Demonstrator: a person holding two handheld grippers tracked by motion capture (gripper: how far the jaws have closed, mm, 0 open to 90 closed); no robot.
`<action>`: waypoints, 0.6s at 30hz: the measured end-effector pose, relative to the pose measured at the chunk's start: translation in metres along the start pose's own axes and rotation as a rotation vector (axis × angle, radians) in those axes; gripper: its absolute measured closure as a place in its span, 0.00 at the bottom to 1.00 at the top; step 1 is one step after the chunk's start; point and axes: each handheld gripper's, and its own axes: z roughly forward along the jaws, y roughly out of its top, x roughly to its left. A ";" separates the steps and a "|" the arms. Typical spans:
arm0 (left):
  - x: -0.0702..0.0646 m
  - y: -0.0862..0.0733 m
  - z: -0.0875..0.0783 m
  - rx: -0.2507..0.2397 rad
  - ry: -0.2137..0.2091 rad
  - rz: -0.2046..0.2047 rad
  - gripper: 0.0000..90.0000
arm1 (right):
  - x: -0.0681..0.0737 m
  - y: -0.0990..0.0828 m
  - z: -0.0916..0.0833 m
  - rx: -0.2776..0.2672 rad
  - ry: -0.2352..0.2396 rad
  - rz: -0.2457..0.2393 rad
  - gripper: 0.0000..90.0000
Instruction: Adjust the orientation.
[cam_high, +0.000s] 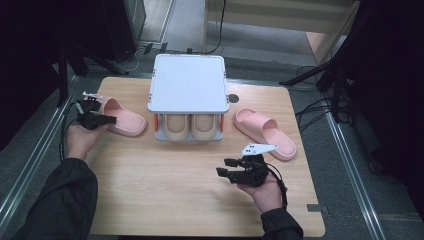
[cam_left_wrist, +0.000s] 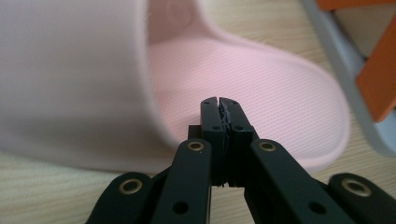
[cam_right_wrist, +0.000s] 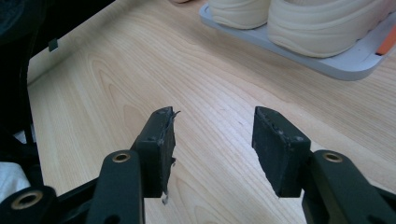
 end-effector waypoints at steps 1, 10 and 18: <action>0.001 0.000 -0.001 0.003 0.004 0.001 0.99 | 0.000 0.000 0.000 -0.001 -0.002 0.002 0.55; 0.010 -0.010 -0.011 0.010 0.016 -0.012 0.98 | -0.001 0.003 0.004 0.004 0.004 -0.002 0.55; 0.021 -0.019 -0.021 0.004 0.027 -0.045 0.98 | 0.002 0.007 0.013 0.020 0.025 -0.020 0.56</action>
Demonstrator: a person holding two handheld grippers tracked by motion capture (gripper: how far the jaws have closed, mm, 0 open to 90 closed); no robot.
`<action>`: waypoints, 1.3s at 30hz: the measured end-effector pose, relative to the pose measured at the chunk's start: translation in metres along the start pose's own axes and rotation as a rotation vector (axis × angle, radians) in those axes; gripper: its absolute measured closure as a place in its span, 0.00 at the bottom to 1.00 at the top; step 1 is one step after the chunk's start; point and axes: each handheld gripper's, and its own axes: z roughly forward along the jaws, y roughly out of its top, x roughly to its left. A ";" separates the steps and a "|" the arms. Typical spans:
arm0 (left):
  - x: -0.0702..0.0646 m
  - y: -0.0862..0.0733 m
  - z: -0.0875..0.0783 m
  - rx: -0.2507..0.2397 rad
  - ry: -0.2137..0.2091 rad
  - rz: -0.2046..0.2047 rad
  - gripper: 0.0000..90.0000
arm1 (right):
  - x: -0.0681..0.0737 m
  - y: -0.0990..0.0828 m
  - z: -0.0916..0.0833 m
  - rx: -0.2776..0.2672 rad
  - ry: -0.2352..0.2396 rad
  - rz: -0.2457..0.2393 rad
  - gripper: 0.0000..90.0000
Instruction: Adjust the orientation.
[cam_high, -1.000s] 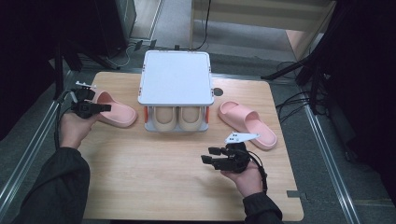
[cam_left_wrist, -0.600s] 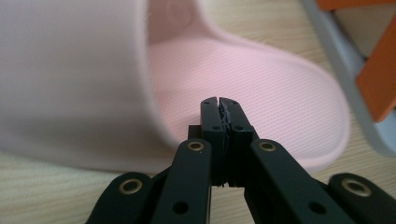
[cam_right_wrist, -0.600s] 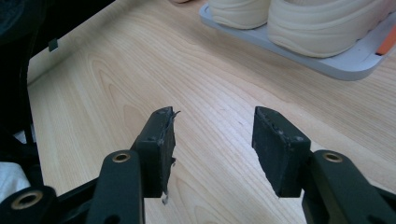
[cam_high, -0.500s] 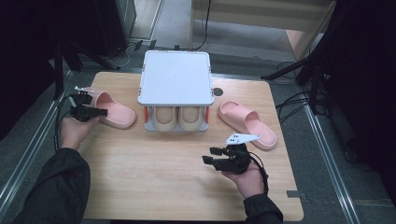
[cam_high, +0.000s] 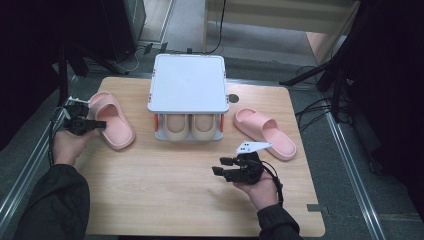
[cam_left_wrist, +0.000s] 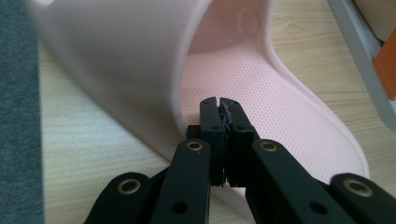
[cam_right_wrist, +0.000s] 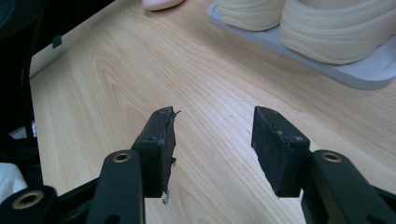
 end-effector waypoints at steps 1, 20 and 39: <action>0.002 -0.001 -0.001 0.005 -0.003 0.000 0.97 | 0.001 0.000 0.001 0.002 0.003 0.002 0.56; 0.009 -0.001 -0.030 -0.061 -0.021 -0.036 0.56 | 0.003 0.000 0.005 0.014 0.005 -0.003 0.59; 0.032 0.017 0.002 -0.077 0.029 -0.094 0.55 | 0.000 -0.014 -0.009 0.009 -0.046 0.041 0.59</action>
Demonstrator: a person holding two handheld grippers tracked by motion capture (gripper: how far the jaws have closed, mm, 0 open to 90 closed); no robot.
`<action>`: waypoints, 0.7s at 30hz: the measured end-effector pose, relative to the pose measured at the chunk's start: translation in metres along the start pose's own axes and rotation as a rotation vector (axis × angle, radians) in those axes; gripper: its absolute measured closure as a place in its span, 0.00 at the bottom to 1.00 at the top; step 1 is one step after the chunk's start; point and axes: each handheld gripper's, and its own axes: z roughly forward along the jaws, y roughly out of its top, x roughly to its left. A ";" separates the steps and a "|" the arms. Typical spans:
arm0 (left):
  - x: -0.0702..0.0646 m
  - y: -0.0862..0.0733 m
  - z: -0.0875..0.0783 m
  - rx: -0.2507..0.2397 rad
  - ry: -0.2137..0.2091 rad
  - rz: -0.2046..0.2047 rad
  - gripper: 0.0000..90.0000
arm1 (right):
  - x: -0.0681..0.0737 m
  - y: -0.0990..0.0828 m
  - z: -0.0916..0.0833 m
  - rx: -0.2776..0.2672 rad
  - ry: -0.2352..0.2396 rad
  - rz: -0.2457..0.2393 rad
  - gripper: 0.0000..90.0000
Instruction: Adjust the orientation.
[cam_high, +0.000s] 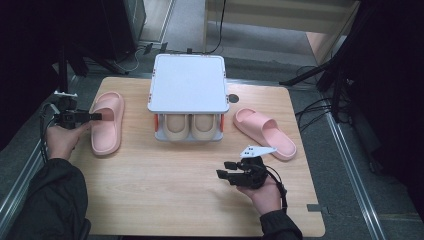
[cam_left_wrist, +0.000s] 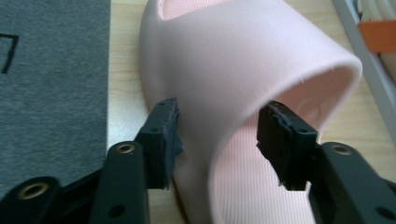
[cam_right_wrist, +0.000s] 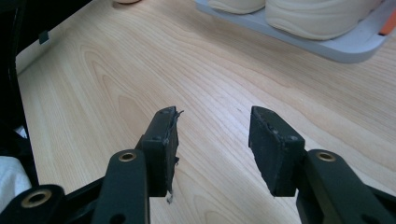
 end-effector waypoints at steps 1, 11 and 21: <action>0.000 0.001 0.001 -0.005 0.006 -0.008 0.57 | 0.000 -0.001 -0.001 -0.002 -0.003 0.000 0.59; -0.001 0.007 0.002 -0.021 0.097 0.020 0.87 | -0.002 -0.007 -0.008 -0.009 -0.028 0.019 0.59; -0.004 0.011 -0.012 -0.025 0.064 0.022 0.93 | -0.003 -0.006 -0.008 -0.018 -0.027 0.018 0.59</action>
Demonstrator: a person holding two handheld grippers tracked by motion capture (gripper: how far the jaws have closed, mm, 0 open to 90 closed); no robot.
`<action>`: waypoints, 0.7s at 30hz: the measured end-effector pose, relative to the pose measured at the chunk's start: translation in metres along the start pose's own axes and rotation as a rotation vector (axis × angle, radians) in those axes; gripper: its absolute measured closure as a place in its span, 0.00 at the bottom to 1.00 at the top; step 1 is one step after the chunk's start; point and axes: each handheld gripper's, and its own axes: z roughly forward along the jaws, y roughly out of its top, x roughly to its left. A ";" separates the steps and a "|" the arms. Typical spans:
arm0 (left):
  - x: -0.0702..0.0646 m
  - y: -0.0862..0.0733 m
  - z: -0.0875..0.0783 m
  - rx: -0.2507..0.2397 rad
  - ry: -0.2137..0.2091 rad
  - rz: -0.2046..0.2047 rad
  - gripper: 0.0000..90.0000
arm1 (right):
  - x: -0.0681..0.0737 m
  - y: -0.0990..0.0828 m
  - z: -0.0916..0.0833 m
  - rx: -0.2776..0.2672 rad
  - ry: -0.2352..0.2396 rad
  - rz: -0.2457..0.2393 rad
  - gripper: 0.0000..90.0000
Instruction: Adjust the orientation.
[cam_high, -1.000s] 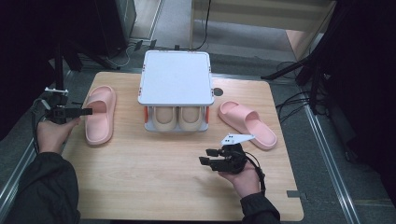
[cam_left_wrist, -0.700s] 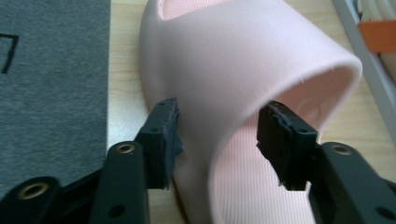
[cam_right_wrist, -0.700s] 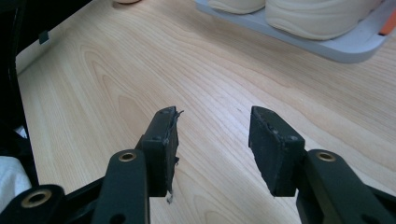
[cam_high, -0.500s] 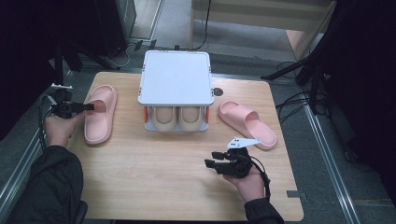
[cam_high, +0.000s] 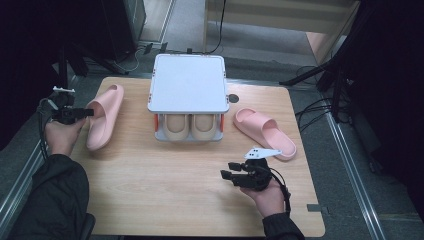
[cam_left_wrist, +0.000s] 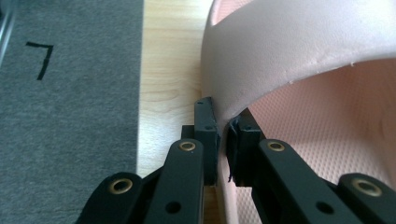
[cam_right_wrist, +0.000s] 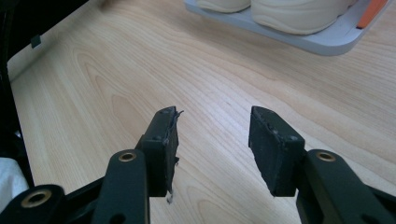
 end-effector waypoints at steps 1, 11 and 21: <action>-0.002 0.000 -0.003 0.001 -0.005 0.009 0.93 | 0.000 0.001 0.000 -0.005 0.000 0.002 0.59; -0.029 -0.002 -0.026 0.026 -0.077 0.041 0.93 | -0.001 0.011 -0.004 -0.039 0.011 -0.013 0.59; -0.047 -0.028 -0.059 0.048 -0.087 0.103 0.93 | -0.002 0.023 -0.001 -0.039 0.032 -0.040 0.58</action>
